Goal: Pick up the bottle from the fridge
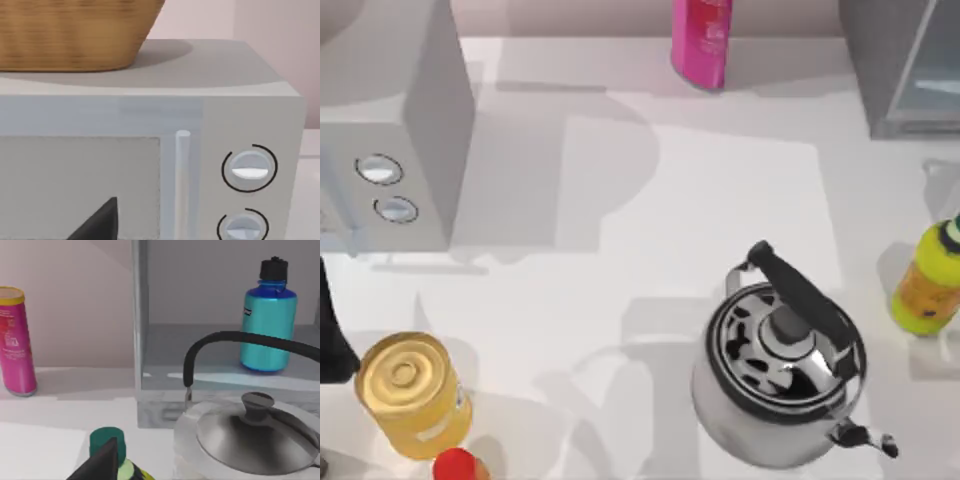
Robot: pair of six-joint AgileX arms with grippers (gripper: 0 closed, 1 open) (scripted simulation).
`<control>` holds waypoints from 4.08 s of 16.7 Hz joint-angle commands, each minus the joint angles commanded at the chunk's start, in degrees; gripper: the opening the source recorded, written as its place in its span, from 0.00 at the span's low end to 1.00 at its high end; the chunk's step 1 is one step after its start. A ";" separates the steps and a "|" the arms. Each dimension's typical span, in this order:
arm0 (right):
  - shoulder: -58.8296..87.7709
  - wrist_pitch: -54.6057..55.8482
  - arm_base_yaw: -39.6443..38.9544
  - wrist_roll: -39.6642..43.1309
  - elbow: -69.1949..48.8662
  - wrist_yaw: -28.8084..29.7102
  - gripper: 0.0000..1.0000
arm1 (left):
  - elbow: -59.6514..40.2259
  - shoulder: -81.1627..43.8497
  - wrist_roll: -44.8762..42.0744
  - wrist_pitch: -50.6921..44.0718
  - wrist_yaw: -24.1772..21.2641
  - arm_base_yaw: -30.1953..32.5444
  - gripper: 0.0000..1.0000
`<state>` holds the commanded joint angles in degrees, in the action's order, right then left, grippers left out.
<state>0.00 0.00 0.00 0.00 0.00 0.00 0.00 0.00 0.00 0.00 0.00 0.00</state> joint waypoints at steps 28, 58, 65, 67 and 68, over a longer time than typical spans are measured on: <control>101.48 91.45 30.20 -1.03 -10.33 -29.05 1.00 | 0.00 0.00 0.00 0.00 0.00 0.00 1.00; 116.59 30.78 15.25 3.89 -68.00 -12.83 1.00 | 0.00 0.00 0.00 0.00 0.00 0.00 1.00; 118.09 28.99 15.63 3.95 -71.42 -13.09 1.00 | 0.00 0.00 0.00 0.00 0.00 0.00 1.00; 120.65 27.78 15.34 3.88 -75.24 -12.79 1.00 | 0.00 0.00 0.00 0.00 0.00 0.00 1.00; 122.28 27.42 15.06 3.80 -77.21 -12.51 1.00 | 0.00 0.00 0.00 0.00 0.00 0.00 1.00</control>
<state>122.28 27.42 15.06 3.80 -77.21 -12.51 0.00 0.00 0.00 0.00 0.00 0.00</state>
